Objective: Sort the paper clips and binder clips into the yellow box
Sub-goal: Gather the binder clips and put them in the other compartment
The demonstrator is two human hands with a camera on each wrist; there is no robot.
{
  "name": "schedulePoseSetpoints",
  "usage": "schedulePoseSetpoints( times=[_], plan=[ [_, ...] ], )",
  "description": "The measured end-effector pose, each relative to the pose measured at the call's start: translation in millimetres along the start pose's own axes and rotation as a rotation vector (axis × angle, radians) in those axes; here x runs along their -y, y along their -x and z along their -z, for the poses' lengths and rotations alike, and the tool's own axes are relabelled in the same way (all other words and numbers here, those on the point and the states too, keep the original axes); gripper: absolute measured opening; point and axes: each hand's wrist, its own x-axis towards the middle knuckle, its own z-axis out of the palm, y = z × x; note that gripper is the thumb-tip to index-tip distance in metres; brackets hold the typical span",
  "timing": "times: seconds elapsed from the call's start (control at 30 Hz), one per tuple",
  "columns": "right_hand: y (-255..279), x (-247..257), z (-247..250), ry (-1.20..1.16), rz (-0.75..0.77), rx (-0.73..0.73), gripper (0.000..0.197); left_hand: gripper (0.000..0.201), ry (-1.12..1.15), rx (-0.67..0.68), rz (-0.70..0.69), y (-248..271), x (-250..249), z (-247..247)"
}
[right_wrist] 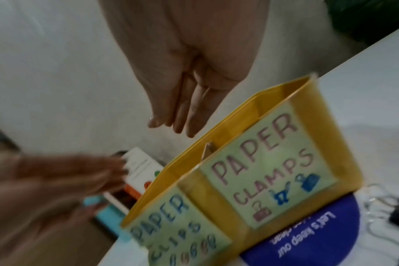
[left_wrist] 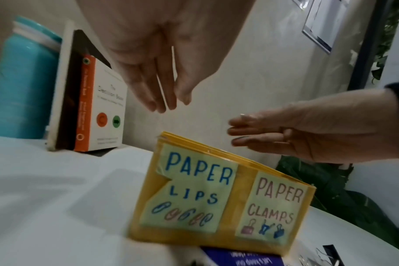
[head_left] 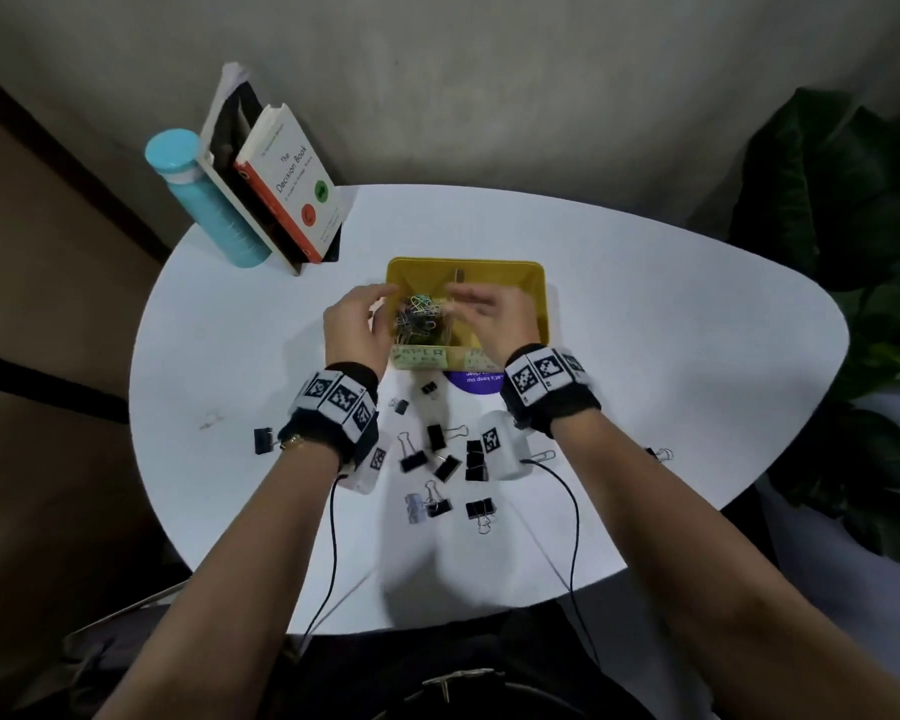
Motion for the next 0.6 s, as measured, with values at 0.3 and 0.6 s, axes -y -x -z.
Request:
schedulePoseSetpoints(
  times=[0.3,0.6],
  plan=[
    [85,-108,83,0.542,-0.062,0.269,0.024,0.040,-0.356,0.645,-0.267,116,40,-3],
    [117,-145,57,0.708,0.033,0.155,0.013,0.076,-0.662,0.778,-0.214,143,78,1]
  ],
)
